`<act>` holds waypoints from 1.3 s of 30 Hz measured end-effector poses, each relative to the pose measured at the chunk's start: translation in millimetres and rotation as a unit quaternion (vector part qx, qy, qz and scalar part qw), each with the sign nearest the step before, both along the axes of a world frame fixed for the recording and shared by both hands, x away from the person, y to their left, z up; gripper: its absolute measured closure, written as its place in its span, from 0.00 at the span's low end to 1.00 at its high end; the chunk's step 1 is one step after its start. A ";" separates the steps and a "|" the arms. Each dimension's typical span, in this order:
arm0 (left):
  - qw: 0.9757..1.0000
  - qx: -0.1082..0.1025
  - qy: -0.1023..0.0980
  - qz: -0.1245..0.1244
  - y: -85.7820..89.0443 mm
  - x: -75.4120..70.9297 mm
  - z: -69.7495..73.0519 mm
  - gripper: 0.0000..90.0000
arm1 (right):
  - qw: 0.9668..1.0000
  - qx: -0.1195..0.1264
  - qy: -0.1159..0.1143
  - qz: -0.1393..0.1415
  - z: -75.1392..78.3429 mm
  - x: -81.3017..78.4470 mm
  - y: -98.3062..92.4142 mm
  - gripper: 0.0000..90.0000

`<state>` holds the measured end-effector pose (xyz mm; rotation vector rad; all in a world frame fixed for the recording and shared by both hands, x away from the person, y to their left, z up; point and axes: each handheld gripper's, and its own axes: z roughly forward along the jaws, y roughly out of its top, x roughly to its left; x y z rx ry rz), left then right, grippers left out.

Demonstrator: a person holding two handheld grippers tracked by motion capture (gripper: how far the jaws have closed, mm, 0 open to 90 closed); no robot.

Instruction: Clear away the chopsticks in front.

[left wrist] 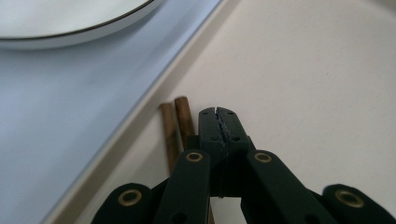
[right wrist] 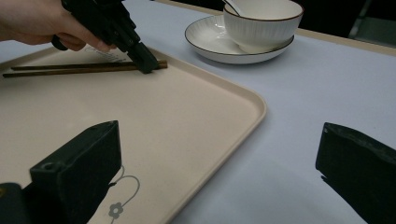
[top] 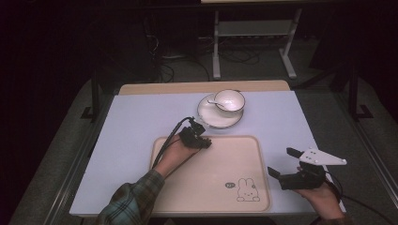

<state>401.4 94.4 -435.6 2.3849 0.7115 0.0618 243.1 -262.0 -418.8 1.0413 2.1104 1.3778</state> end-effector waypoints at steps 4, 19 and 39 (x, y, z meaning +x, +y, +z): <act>1.000 -0.009 0.010 0.018 19.4 0.2 -0.7 1.00 | 1.000 -0.001 0.001 0.001 -0.1 0.0 1.2 0.00; 0.998 -0.003 0.020 0.062 86.4 -19.2 1.2 0.99 | 1.000 0.000 0.001 0.000 0.1 0.2 1.1 0.00; 0.997 0.004 0.016 0.081 123.4 -31.2 2.6 0.99 | 1.000 -0.001 0.001 0.000 0.2 -0.1 1.0 0.00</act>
